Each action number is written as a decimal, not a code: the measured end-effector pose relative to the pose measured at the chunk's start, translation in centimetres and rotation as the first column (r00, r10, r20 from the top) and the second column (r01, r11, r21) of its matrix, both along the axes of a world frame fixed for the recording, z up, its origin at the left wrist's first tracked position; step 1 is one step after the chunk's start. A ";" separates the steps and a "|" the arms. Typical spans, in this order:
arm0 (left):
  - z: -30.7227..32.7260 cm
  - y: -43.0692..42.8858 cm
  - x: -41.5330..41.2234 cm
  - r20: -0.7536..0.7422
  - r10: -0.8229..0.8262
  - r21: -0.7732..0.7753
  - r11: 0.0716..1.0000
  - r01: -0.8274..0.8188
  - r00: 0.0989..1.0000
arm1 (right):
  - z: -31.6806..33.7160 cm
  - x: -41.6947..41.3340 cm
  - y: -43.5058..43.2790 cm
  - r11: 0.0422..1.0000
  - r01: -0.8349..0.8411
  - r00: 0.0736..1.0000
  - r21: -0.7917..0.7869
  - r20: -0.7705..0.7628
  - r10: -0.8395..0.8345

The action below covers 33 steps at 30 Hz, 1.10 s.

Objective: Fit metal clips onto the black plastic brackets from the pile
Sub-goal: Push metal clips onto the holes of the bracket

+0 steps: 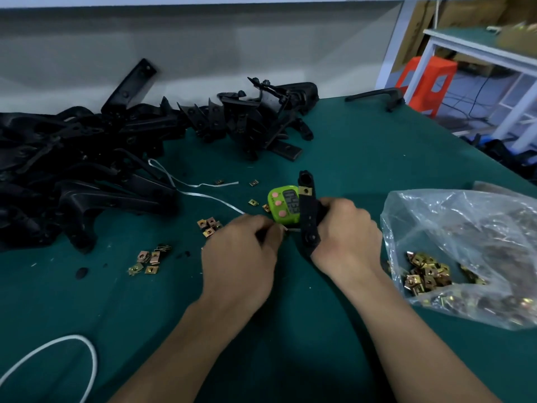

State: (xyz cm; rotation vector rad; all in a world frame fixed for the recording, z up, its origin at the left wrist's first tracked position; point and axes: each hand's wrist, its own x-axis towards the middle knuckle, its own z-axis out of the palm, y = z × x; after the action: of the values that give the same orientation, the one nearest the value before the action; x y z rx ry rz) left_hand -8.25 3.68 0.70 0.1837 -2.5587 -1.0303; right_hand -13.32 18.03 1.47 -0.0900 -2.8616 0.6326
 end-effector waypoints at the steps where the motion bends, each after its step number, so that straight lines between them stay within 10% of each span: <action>1: 0.4 -0.6 0.0 0.044 -0.004 0.104 0.995 -0.001 0.999 | 0.0 0.2 -0.3 1.000 -0.007 1.000 0.025 -0.007 0.007; 8: 1.2 -5.7 3.9 0.281 -0.503 0.732 0.663 0.156 0.818 | -0.3 1.2 -1.5 0.988 -0.107 0.994 0.110 -0.009 0.108; 21: -0.5 -5.9 4.9 0.056 -0.077 0.568 0.823 0.032 0.995 | -0.7 2.8 -3.9 0.950 -0.242 0.970 0.198 0.014 0.244; 28: 0.9 -5.4 5.3 0.017 -0.206 0.912 0.405 0.070 0.978 | -0.3 3.0 -4.3 0.943 -0.262 0.965 0.205 0.050 0.257; 33: 1.3 -5.3 5.5 0.066 -0.246 0.929 0.370 0.030 0.967 | 0.1 3.4 -4.2 0.940 -0.257 0.963 0.226 -0.019 0.268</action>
State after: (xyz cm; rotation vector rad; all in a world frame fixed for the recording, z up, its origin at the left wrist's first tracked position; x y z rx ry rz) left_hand -2.72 -1.57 1.96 0.3672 -1.7853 -2.5620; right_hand -9.95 13.84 1.54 0.3428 -2.8966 0.3482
